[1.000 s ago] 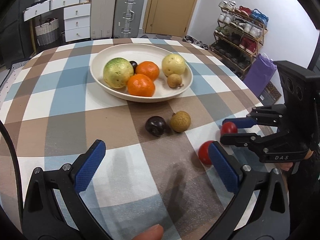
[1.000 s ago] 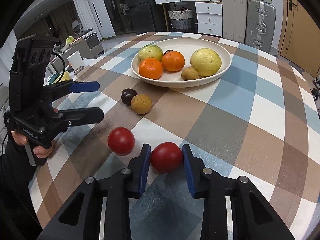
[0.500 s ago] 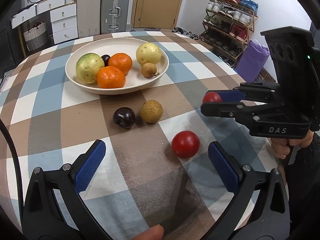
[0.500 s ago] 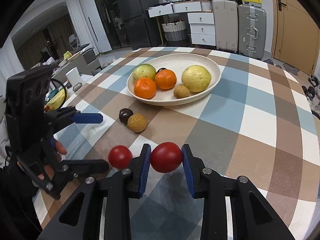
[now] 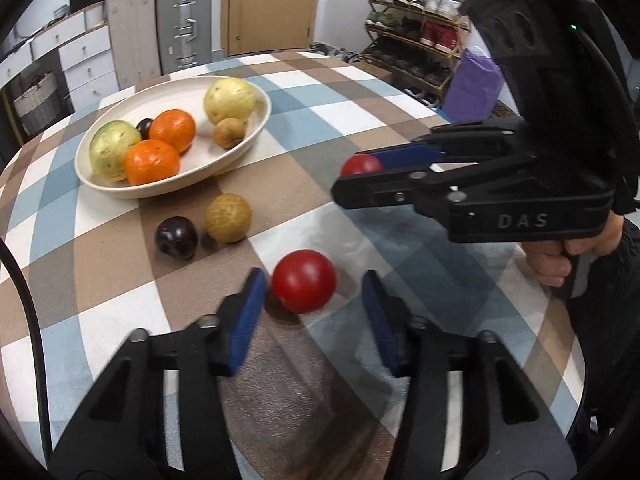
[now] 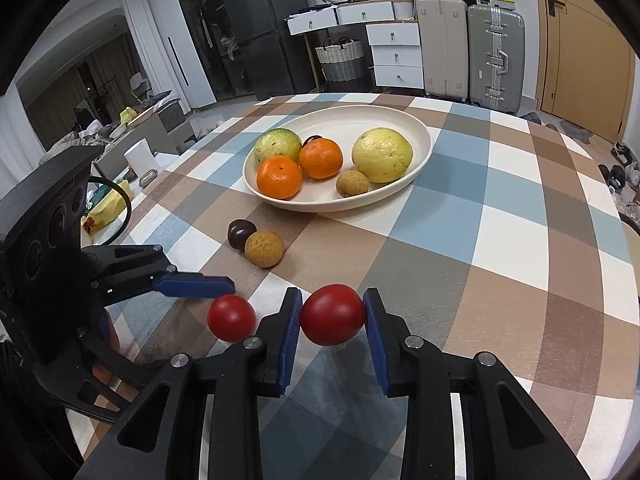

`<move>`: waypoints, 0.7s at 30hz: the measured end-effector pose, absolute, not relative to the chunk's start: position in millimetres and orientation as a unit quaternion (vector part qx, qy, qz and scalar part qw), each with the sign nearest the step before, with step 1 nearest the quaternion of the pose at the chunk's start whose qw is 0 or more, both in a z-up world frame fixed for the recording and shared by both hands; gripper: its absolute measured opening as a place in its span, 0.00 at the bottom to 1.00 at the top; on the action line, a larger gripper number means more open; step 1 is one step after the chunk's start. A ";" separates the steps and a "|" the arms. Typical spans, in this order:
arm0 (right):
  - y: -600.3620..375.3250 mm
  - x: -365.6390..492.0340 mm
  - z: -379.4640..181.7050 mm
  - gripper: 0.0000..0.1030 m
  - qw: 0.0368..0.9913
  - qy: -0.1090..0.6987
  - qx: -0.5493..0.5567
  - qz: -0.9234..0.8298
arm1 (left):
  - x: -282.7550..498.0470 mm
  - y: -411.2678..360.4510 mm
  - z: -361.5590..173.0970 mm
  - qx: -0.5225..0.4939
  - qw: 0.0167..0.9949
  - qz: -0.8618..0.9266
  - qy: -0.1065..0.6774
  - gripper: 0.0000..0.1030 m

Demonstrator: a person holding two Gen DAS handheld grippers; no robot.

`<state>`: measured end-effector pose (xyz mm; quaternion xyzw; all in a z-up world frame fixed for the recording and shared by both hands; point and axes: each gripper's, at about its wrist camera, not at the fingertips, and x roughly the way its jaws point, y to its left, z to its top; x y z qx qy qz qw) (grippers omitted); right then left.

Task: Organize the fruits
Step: 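Grasp the other red tomato with the left tool while the right tool holds its tomato, then carry the tomato in the left tool while the right tool carries its tomato over the plate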

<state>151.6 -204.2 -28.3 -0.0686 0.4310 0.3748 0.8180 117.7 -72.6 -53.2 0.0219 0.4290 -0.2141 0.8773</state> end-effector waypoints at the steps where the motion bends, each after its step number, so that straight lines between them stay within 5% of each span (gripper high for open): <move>1: -204.2 151.4 -28.1 0.31 0.818 0.430 -0.068 0.375 | 116.8 -72.4 -52.2 0.022 0.878 -0.216 0.427 0.33; 2: -204.2 151.3 -27.9 0.31 0.819 0.430 -0.067 0.374 | 116.2 -71.8 -51.6 0.019 0.878 -0.221 0.424 0.27; 21: -205.4 148.3 -16.5 0.31 0.833 0.397 -0.041 0.383 | 115.8 -32.1 -28.1 -0.032 0.912 -0.170 0.371 0.27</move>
